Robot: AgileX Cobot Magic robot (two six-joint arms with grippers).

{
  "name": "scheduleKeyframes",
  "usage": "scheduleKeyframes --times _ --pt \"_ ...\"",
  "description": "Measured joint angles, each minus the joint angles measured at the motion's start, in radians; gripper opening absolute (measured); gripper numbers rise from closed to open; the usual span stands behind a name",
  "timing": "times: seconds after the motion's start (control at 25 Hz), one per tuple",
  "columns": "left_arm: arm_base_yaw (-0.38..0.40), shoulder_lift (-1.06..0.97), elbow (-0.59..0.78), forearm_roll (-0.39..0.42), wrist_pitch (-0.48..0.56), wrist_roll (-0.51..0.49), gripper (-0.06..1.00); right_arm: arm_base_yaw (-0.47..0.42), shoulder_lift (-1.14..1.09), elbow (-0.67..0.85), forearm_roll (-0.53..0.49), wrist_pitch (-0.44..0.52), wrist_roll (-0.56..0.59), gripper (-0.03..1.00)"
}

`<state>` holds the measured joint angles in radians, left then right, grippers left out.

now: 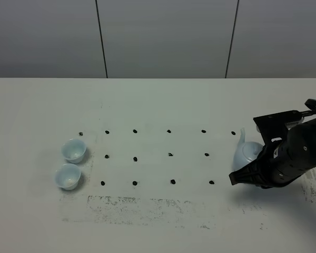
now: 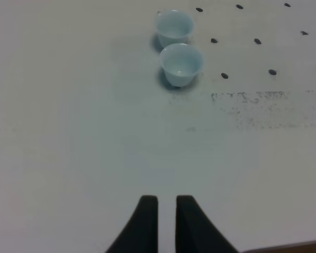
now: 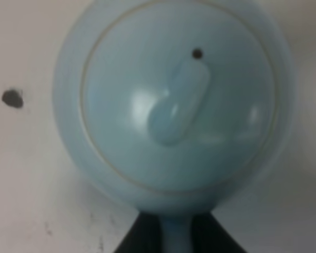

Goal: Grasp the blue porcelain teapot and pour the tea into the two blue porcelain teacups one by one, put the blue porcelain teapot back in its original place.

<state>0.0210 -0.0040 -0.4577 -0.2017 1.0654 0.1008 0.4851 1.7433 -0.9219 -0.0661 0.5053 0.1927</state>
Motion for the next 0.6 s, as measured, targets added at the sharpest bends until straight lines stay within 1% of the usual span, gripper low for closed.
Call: scheduleKeyframes --times 0.16,0.28,0.44,0.6 --pt "0.000 0.000 0.000 0.000 0.000 0.000 0.11 0.021 -0.001 -0.045 0.005 0.018 -0.075 0.04" --pt "0.000 0.000 0.000 0.000 0.000 0.000 0.11 0.037 0.008 -0.135 0.012 0.034 -0.168 0.04" --pt "0.000 0.000 0.000 0.000 0.000 0.000 0.11 0.057 0.074 -0.313 0.042 0.089 -0.301 0.04" --pt "0.000 0.000 0.000 0.000 0.000 0.000 0.11 0.083 0.182 -0.502 0.079 0.179 -0.453 0.04"
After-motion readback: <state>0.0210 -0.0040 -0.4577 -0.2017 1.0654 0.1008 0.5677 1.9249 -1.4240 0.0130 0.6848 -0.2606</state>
